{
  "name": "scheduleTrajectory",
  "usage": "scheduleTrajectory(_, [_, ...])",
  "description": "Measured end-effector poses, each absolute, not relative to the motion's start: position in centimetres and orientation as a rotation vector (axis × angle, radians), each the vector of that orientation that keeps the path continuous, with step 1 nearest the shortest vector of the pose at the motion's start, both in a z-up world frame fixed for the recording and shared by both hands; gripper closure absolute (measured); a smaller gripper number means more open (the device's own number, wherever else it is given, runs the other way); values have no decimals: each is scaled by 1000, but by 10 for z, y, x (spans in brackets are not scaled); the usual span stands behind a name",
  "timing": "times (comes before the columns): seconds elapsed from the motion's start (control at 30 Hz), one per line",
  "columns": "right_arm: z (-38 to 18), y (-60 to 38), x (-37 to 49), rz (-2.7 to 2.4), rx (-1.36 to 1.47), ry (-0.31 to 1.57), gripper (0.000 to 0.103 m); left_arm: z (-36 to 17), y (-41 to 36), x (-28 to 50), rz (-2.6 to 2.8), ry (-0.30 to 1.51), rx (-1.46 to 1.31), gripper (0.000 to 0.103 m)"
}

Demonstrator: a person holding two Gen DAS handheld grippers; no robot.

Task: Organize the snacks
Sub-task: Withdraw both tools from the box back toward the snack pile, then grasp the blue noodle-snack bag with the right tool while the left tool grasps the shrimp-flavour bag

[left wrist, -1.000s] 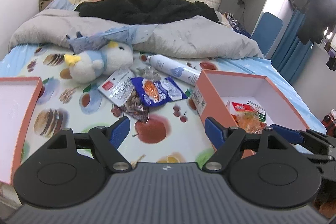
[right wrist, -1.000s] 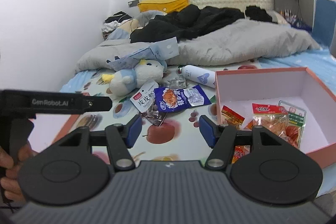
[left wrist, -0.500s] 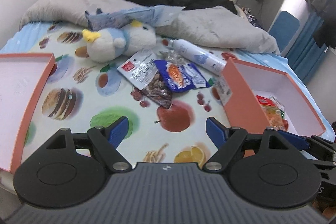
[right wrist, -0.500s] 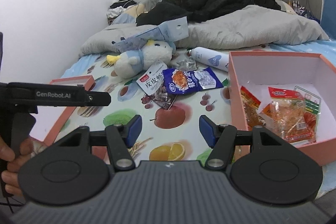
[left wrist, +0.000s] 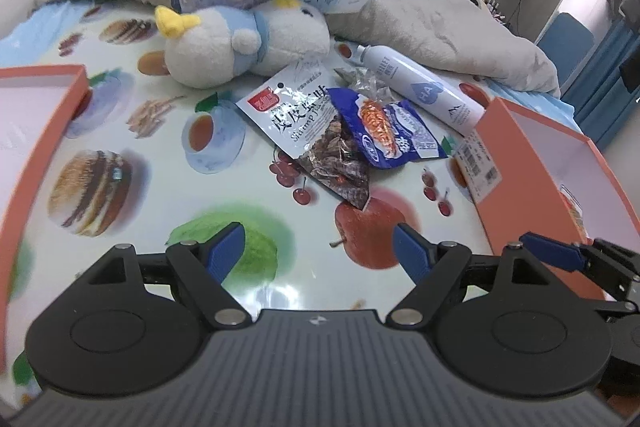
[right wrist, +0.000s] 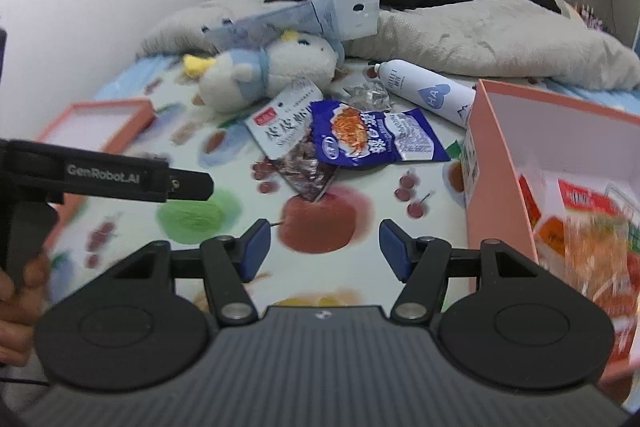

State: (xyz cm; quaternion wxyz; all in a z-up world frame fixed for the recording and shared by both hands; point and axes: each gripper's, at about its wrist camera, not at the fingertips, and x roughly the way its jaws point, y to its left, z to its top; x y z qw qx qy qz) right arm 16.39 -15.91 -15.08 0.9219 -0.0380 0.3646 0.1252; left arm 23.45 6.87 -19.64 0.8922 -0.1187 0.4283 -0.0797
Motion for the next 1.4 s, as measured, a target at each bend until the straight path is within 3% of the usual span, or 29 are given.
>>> scheduleTrajectory(0.47, [-220,-118,249,175,-521,757,42,-258,70,342,-238,959,-330,19])
scheduleTrajectory(0.6, [-237,-107,262,164,-632,724,42,-271,76,364,-261,971,-393,14])
scheduleTrajectory(0.9, [-256,-90,287,139,-819,606,43,-280,85,391,-260,956,-408,14])
scheduleTrajectory(0.97, [-258,-87,292,153,-828,594,50,-280,86,394,-263,952,-412,14])
scheduleTrajectory(1.03, [-262,-84,296,171,-842,593,71,-281,87,396,-269,951,-416,14])
scheduleTrajectory(1.33, [-248,-89,305,184,-726,614,94,-279,91,394,-280,941,-418,14])
scheduleTrajectory(1.4, [-237,-96,309,171,-654,622,95,-277,89,394,-285,939,-410,13])
